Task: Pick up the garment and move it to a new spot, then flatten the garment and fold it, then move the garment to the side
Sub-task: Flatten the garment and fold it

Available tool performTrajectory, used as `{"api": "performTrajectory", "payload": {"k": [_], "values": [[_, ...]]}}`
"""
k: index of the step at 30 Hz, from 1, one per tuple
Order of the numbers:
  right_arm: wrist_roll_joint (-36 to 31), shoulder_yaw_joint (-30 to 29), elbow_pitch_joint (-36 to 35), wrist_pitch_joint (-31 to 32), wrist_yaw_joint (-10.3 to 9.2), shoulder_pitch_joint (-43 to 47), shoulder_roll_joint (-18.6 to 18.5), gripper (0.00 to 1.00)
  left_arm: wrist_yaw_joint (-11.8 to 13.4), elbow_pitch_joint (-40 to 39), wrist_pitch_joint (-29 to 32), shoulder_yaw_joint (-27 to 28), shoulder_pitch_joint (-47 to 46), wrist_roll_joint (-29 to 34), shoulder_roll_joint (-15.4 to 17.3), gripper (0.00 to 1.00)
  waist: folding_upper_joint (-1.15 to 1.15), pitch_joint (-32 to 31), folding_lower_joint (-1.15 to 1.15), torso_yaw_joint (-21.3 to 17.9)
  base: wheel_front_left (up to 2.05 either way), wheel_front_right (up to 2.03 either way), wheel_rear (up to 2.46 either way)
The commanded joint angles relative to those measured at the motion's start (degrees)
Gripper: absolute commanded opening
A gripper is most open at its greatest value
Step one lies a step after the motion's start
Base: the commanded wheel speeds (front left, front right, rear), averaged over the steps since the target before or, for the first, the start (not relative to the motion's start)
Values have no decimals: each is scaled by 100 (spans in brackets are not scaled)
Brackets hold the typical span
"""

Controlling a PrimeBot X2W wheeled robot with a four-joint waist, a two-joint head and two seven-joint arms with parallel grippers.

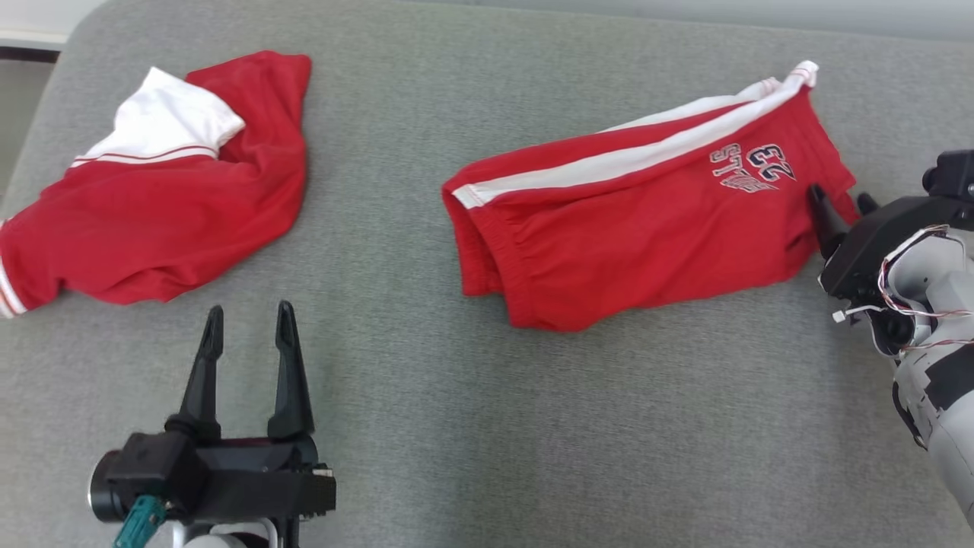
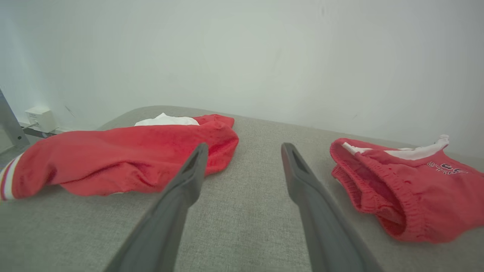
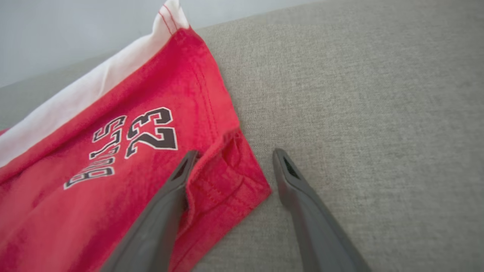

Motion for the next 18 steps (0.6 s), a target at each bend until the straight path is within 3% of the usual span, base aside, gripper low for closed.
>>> {"api": "performTrajectory", "payload": {"k": [1, 2, 9, 18], "values": [[44, 42, 109, 97, -13, 1, 85, 11, 26, -16, -19, -5, 59, -90, 0, 100, 0, -24, 1, 84, 0, 0, 0], [67, 56, 162, 131, -13, 16, 89, 0, 31, -8, -19, -17, 70, -86, -1, 100, 0, -32, 1, 94, 0, 0, 0], [382, -24, 106, 4, -13, 184, 104, 0, 5, 55, -19, 13, 144, -9, -1, 100, 0, -252, 1, -9, 0, 0, 0], [1167, 117, -1000, -62, -13, 1241, -212, 0, -91, 127, -19, 200, 451, 158, 1, 100, 0, -821, 1, -554, 0, 0, 0]]}}
